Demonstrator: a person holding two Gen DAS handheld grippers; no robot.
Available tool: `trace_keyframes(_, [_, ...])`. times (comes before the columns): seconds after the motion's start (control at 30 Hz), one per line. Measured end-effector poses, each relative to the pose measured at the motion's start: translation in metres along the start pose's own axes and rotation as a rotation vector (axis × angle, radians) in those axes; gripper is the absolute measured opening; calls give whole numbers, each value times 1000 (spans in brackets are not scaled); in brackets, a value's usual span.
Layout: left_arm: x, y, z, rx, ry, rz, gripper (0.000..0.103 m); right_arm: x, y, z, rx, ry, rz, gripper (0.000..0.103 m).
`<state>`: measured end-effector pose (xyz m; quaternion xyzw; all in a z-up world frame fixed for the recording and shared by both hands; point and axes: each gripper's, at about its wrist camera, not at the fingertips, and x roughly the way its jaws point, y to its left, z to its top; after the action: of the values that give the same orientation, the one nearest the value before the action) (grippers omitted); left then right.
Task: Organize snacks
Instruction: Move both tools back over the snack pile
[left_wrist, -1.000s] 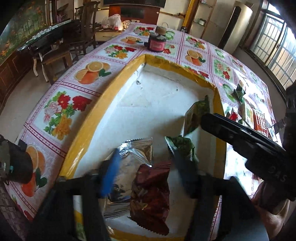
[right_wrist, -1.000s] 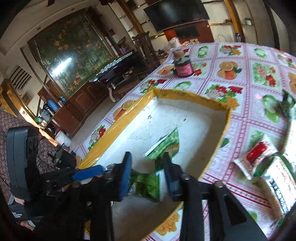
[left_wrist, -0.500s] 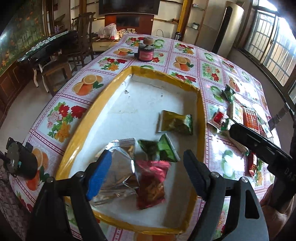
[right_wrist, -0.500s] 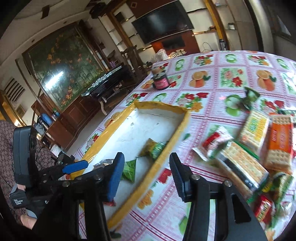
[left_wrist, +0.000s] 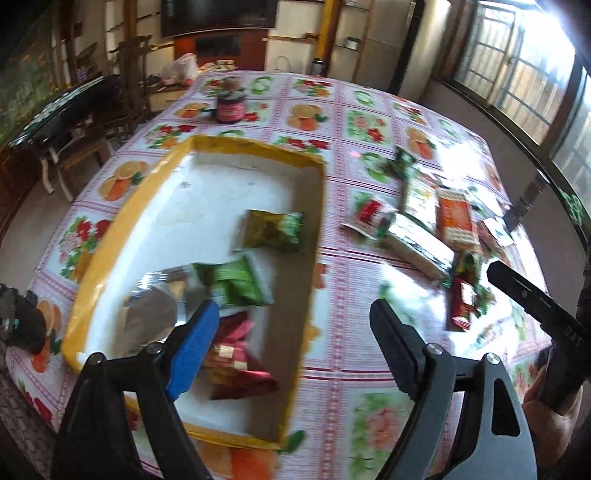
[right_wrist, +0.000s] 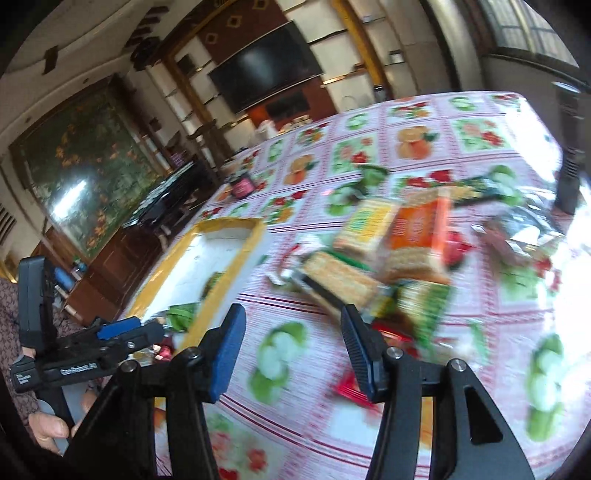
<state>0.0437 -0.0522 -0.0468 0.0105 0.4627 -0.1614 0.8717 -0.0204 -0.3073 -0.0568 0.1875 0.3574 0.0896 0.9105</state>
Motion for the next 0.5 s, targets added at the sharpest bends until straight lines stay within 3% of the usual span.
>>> trace_keyframes(0.27, [8,-52,-6,83,36,-87,85,-30,-39,-13,43,-16,-102,58])
trace_keyframes(0.5, [18,-90,-12,141,77,-133,85,-40,-58,-19,72,-23,-131,58])
